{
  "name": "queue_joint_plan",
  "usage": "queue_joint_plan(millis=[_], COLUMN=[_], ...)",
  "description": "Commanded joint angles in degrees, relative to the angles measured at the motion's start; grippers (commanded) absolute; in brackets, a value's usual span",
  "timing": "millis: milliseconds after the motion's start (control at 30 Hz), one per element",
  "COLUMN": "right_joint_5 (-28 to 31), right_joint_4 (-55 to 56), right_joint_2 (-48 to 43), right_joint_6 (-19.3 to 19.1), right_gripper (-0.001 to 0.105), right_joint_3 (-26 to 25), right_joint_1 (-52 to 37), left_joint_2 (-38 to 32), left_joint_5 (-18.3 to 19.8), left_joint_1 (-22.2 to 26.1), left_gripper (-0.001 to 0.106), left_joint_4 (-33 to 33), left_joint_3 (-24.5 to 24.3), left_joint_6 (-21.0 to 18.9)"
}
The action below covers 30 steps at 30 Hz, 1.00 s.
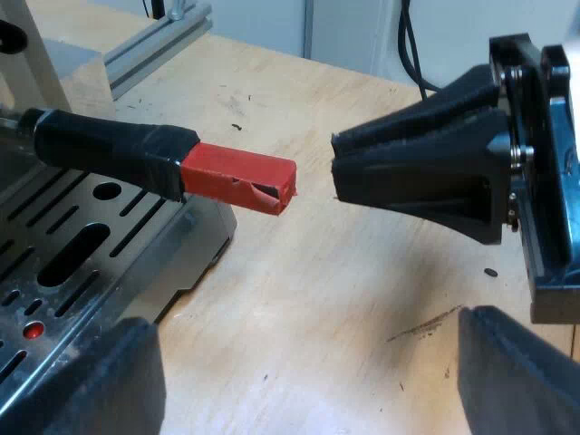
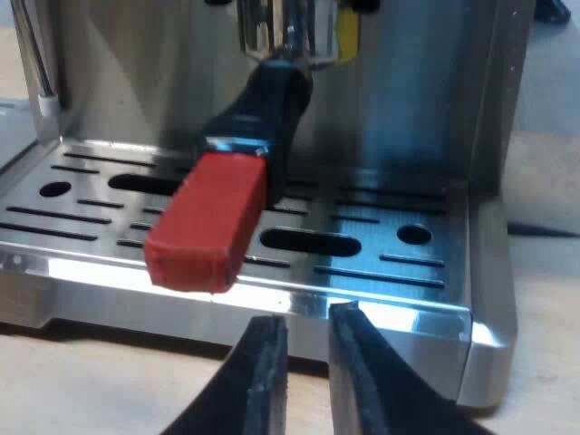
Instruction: Grind coffee beans and then tamp
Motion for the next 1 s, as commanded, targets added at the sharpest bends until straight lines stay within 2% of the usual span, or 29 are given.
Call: queue_joint_plan(millis=[33,200,233,300,333,400,533,633,767,833,900,933,1000], right_joint_5=[1.10,1.48,2.12,2.09,2.09,2.09,2.09,-0.65,-3.11,-3.27,-8.18,-9.41,-16.05], right_joint_4=[0.83,0.95,1.47,3.52,4.25,9.32,13.17,23.07,32.57,36.70,40.65,41.32,45.52], right_joint_2=[-0.37,-0.77,-1.43,-2.39,-2.57,-3.72,-4.53,-6.20,-6.19,-6.19,-5.96,-5.83,-4.74], right_joint_6=[1.56,1.50,1.08,-0.62,-0.69,-0.85,-0.85,0.54,5.57,8.19,11.47,12.10,15.58], right_gripper=[0.015,0.016,0.030,0.050,0.052,0.063,0.064,0.064,0.064,0.064,0.064,0.064,0.064], right_joint_3=[-0.46,-1.11,-2.54,-4.43,-4.64,-7.54,-9.37,-15.04,-19.91,-21.55,-23.84,-24.19,-26.54], right_joint_1=[0.45,3.94,5.17,5.53,5.53,5.50,5.50,5.33,5.35,5.09,3.22,2.39,-1.69], left_joint_2=[-0.30,-0.30,-0.30,-0.30,-0.47,-1.58,-4.57,-8.41,-14.44,-16.63,-18.75,-18.95,-19.30], left_joint_5=[0.37,0.37,0.37,0.72,1.01,2.51,2.90,2.90,2.90,2.90,2.90,2.90,2.90], left_joint_1=[-0.26,-0.26,-0.26,-0.26,-0.26,-0.26,-0.26,-0.26,-0.26,-0.26,-0.26,-0.26,-0.26], left_gripper=[0.068,0.068,0.068,0.068,0.068,0.068,0.068,0.068,0.069,0.073,0.080,0.081,0.081], left_joint_4=[-0.47,-0.47,-0.47,-0.47,-0.47,-0.28,1.46,4.20,7.03,7.33,7.59,7.77,8.33], left_joint_3=[-0.15,-0.15,-0.15,-0.15,-0.15,-0.15,-0.15,-0.15,-0.15,-0.15,-0.15,-0.15,-0.15], left_joint_6=[-0.68,-0.68,-0.68,-0.89,-1.00,-2.44,-2.84,-2.84,-2.84,-2.84,-2.84,-2.84,-2.84])
